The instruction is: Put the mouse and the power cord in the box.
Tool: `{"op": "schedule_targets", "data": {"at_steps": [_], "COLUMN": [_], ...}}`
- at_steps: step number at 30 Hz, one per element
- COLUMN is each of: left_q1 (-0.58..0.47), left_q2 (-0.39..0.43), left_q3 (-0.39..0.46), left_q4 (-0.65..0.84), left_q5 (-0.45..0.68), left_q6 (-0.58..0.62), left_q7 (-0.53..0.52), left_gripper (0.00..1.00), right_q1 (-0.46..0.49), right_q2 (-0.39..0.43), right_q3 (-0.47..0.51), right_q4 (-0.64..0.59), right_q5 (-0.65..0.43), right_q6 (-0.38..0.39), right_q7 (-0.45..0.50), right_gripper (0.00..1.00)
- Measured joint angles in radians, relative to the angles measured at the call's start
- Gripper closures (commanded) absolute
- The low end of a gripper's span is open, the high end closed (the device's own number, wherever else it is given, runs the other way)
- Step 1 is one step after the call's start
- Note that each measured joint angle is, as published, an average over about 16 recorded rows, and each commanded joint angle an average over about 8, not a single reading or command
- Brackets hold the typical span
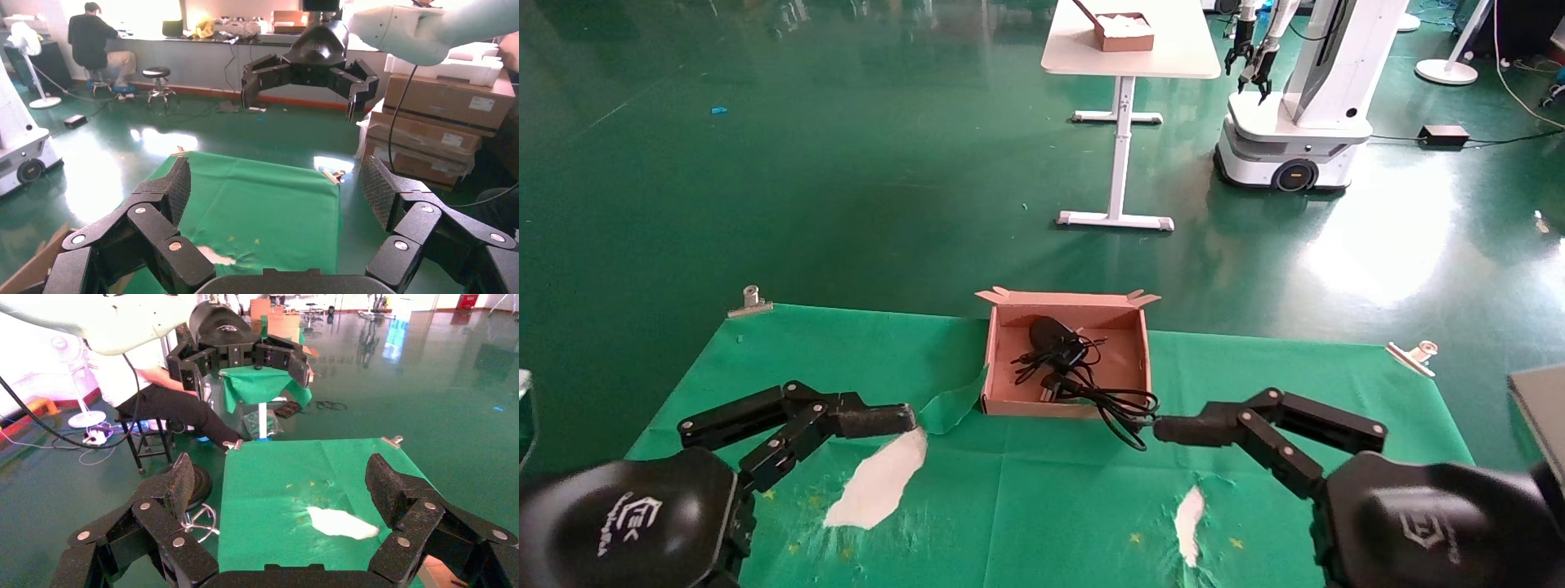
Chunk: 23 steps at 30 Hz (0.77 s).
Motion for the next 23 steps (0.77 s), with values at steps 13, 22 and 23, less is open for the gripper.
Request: {"op": "schedule_targets", "data": {"at_steps": [13,22,23], "left_q1": [-0.007,-0.011,-0.011], "left_q2": [0.007,0.01,0.01], "left_q3": [0.015,0.021,0.021], "left_q4": [0.007,0.01,0.01], "left_q5": [0.017,0.024,0.025], "left_q6": [-0.012,-0.017,-0.018], "left_q7": [-0.005,-0.007,-0.007], "left_gripper": [0.0,0.0,0.0], "right_q1": [0.009,0.013,0.013], "right_q2": [-0.009,-0.012,-0.013], "right_q3": [-0.01,-0.014,-0.014], "right_q4": [-0.009,-0.012,-0.012], "right_q5": [-0.013,-0.018,-0.018], "right_q6": [0.008,0.011,0.012], "right_q7": [-0.003,-0.004,-0.004], "right_gripper": [0.0,0.0,0.0]}}
